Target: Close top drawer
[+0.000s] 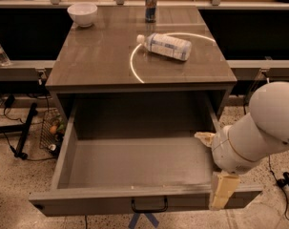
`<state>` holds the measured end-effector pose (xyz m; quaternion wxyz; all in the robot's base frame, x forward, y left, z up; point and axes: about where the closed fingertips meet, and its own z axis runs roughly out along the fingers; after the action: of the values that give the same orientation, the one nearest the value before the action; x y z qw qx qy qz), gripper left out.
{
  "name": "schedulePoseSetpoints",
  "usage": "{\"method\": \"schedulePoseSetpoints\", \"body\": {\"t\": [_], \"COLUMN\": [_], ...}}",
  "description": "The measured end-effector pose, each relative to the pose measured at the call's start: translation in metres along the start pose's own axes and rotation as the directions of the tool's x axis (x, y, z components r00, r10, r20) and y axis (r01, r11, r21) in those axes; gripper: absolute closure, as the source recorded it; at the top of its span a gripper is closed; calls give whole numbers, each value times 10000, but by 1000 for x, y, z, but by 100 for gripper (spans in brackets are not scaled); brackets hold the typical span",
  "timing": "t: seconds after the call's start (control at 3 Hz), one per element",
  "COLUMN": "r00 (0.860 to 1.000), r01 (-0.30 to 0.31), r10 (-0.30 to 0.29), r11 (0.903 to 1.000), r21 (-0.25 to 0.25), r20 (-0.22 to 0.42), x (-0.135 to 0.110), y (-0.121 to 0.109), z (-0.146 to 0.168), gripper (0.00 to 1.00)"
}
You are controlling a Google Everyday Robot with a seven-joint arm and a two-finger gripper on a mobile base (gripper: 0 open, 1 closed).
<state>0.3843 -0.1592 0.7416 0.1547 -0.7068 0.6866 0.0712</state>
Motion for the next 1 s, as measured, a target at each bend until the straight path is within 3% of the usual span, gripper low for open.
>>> {"method": "schedulePoseSetpoints", "body": {"t": [0.33, 0.67, 1.0], "r00": [9995, 9989, 9977], "r01": [-68, -117, -202], "r10": [70, 119, 195], "r11": [9999, 9999, 9997], "r21": [-93, -42, 107], "r20": [298, 457, 650], "x": [-4, -10, -18], "y": [-2, -7, -14], "z": [41, 59, 71], "gripper": [0, 0, 18]}}
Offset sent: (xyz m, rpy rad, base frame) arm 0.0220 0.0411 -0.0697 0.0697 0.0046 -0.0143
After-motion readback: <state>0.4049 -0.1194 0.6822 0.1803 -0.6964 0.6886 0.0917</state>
